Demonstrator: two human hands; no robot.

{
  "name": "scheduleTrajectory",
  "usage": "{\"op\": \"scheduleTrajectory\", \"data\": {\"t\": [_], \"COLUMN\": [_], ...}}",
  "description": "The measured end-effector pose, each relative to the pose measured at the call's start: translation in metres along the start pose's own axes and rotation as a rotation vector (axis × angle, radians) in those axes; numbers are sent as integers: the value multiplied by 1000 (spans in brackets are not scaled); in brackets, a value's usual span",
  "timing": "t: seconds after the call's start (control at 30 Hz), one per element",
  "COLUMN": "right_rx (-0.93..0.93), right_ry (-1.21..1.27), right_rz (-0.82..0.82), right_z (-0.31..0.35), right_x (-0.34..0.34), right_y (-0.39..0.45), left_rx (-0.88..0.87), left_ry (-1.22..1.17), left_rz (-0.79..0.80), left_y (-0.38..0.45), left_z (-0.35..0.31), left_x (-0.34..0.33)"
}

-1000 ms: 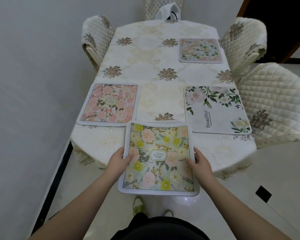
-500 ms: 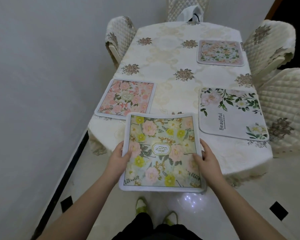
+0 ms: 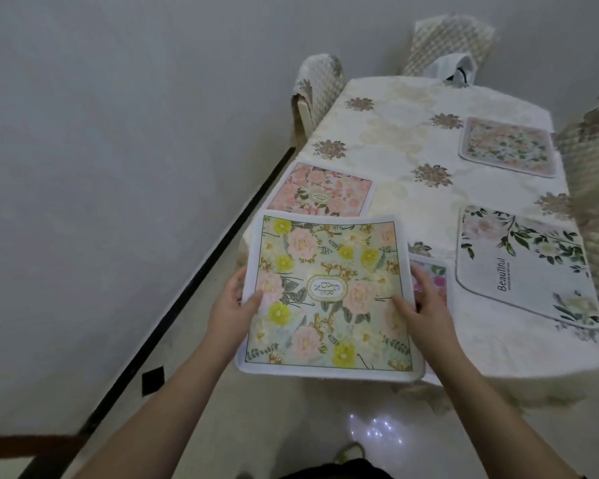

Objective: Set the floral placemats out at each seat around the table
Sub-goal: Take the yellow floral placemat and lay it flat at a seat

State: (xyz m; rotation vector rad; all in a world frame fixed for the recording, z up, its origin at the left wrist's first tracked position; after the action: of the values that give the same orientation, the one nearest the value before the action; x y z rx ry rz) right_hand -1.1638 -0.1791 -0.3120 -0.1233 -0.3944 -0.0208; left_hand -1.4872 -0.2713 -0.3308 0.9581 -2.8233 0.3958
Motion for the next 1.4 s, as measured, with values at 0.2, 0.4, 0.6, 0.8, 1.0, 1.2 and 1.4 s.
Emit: {"op": "scheduleTrajectory", "data": {"t": [0.2, 0.4, 0.6, 0.8, 1.0, 1.2, 1.4], "right_rx": [38, 111, 170, 203, 212, 210, 187], "right_ry": [-21, -31, -15, 3, -47, -58, -87], "right_rz": [102, 186, 281, 351, 394, 348, 353], "right_z": [41, 77, 106, 121, 126, 126, 128], "right_x": [-83, -174, -242, -272, -293, -307, -326], "right_y": [-44, -91, -127, -135, -118, -71, -9], "left_rx": [-9, 12, 26, 31, 69, 68, 68], "left_ry": [2, -30, -66, -42, -87, -95, -19], "left_rz": [-112, -240, -326, -373, -429, -389, -373], "left_y": [-6, -12, -25, -26, -8, 41, 106], "left_z": [21, 44, 53, 55, 57, 45, 24], "left_x": [107, 217, 297, 333, 336, 315, 293]}}
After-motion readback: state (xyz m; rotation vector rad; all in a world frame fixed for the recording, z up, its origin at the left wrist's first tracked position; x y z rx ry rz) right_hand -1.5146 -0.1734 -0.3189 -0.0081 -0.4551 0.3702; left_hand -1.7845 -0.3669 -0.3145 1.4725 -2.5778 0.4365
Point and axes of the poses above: each hand's wrist, its own y-axis towards the middle knuckle, its own x-axis out of the back of the hand, z = x × y, the point moved 4 cm from there along y, towards the middle knuckle, and after that the axes turned 10 degrees about -z, right-handed, at the moved point
